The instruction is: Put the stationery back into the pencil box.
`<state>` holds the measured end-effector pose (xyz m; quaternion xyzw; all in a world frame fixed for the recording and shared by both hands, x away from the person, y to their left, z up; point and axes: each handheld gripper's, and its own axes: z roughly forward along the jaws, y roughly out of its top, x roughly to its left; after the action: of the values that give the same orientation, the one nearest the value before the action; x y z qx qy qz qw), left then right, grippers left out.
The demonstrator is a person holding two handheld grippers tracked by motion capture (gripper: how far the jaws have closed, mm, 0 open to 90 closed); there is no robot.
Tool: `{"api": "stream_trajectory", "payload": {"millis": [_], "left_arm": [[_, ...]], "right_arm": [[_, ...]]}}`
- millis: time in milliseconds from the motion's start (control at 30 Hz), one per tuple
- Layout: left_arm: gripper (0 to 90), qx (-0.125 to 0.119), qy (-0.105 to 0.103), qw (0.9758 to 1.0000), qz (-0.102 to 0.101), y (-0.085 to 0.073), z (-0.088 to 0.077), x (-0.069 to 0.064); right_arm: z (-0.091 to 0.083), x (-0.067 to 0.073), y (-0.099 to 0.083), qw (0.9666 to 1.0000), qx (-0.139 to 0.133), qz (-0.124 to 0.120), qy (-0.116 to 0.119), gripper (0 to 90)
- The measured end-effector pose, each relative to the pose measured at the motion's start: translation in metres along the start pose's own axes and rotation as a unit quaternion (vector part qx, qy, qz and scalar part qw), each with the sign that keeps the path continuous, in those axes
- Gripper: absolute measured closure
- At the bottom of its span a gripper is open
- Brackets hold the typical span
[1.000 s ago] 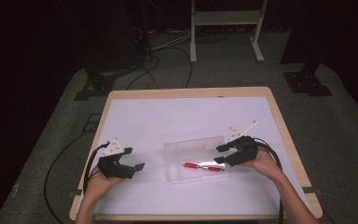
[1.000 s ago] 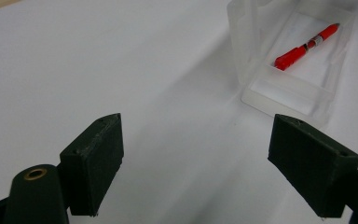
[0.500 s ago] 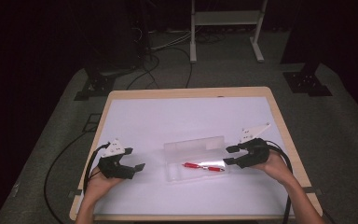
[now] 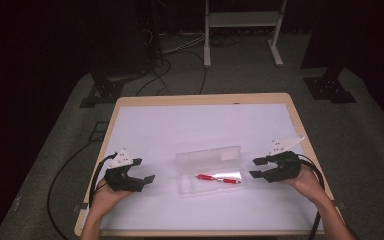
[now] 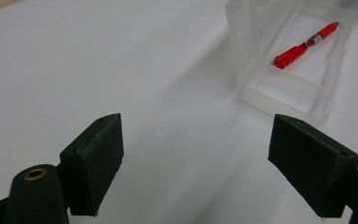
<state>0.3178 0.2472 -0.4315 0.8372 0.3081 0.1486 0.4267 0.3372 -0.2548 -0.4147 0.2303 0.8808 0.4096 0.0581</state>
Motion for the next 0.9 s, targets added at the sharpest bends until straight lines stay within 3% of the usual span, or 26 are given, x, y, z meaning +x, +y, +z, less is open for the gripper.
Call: {"api": "stream_trajectory", "payload": {"millis": [433, 900], "left_arm": [[16.4, 0.007, -0.005, 1.0000, 0.000, -0.002, 0.001, -0.001], [16.3, 0.000, 0.000, 1.0000, -0.001, -0.003, -0.002, 0.000]], "right_arm": [[-0.012, 0.000, -0.032, 0.9995, 0.001, 0.028, -0.013, 47.6], [-0.026, 0.002, -0.051, 0.9985, -0.002, 0.044, -0.034, 45.2]]}}
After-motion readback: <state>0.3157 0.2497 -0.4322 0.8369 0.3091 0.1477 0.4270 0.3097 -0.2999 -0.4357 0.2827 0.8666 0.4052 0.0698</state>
